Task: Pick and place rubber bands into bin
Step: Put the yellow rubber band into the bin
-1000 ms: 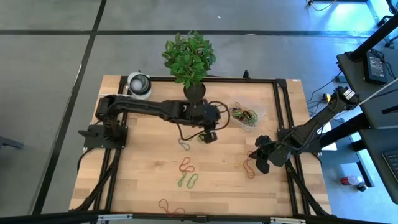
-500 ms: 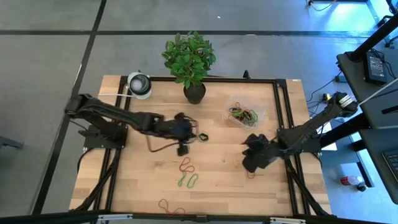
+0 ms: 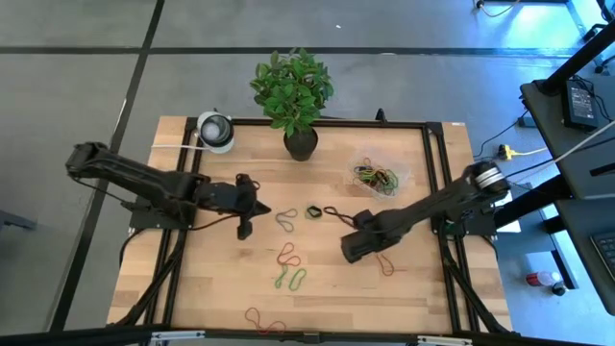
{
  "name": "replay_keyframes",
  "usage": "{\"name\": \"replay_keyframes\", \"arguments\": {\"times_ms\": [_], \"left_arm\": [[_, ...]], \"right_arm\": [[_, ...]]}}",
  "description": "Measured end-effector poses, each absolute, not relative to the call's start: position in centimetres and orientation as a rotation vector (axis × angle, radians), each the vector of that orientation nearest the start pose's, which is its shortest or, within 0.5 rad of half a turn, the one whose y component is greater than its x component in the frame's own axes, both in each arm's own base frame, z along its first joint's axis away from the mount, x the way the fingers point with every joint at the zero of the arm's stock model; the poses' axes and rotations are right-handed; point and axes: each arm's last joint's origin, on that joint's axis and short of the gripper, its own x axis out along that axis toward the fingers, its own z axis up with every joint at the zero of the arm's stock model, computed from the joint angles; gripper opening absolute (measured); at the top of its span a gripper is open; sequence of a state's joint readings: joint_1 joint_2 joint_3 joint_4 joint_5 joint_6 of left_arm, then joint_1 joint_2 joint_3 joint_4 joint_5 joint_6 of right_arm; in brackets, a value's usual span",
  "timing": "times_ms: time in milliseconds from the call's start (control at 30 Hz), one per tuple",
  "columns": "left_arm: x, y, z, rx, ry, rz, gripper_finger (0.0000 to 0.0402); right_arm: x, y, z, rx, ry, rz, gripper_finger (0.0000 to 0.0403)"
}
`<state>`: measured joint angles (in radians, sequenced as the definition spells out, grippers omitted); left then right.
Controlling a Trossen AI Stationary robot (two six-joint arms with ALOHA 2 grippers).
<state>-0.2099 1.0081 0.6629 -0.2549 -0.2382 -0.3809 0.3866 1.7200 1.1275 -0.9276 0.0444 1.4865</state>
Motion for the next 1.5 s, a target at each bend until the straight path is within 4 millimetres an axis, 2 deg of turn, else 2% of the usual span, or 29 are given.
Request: {"name": "replay_keyframes", "arguments": {"times_ms": [100, 300, 467, 567, 733, 833, 1067, 1300, 1500], "left_arm": [[19.7, -3.8, 24.3, -0.229, 0.591, 0.129, 0.0001], [19.1, -4.1, 23.8, -0.233, 0.604, 0.08, 0.0002], [19.0, -4.2, 23.6, -0.239, 0.624, 0.051, 0.0003], [19.0, -4.2, 23.6, -0.238, 0.624, 0.049, 0.0003], [19.0, -4.2, 23.6, -0.218, 0.627, 0.034, 0.0002], [19.0, -4.2, 23.6, -0.206, 0.627, 0.031, 0.0003], [19.0, -4.2, 23.6, -0.206, 0.627, 0.031, 0.0004], [19.0, -4.2, 23.6, -0.206, 0.627, 0.031, 0.0002], [19.0, -4.2, 23.6, -0.206, 0.627, 0.032, 0.0005]], "right_arm": [[28.4, 11.3, 16.8, 0.884, 1.338, -0.916, 0.0064], [28.7, 11.3, 14.4, 0.862, 1.344, -1.015, 0.0105], [29.3, 11.3, 13.2, 0.879, 1.283, -1.063, 0.0115], [29.6, 11.4, 12.7, 0.887, 1.281, -1.059, 0.0096], [30.1, 11.6, 13.0, 0.897, 1.277, -1.052, 0.0014], [31.0, 12.2, 14.2, 0.89, 1.239, -1.036, 0.001], [32.4, 13.4, 20.6, 0.815, 1.036, -1.039, 0.0002], [32.4, 13.2, 26.5, 0.687, 0.942, -1.093, 0.0002], [31.7, 12.4, 30.1, 0.557, 0.867, -1.147, 0.0001]]}}
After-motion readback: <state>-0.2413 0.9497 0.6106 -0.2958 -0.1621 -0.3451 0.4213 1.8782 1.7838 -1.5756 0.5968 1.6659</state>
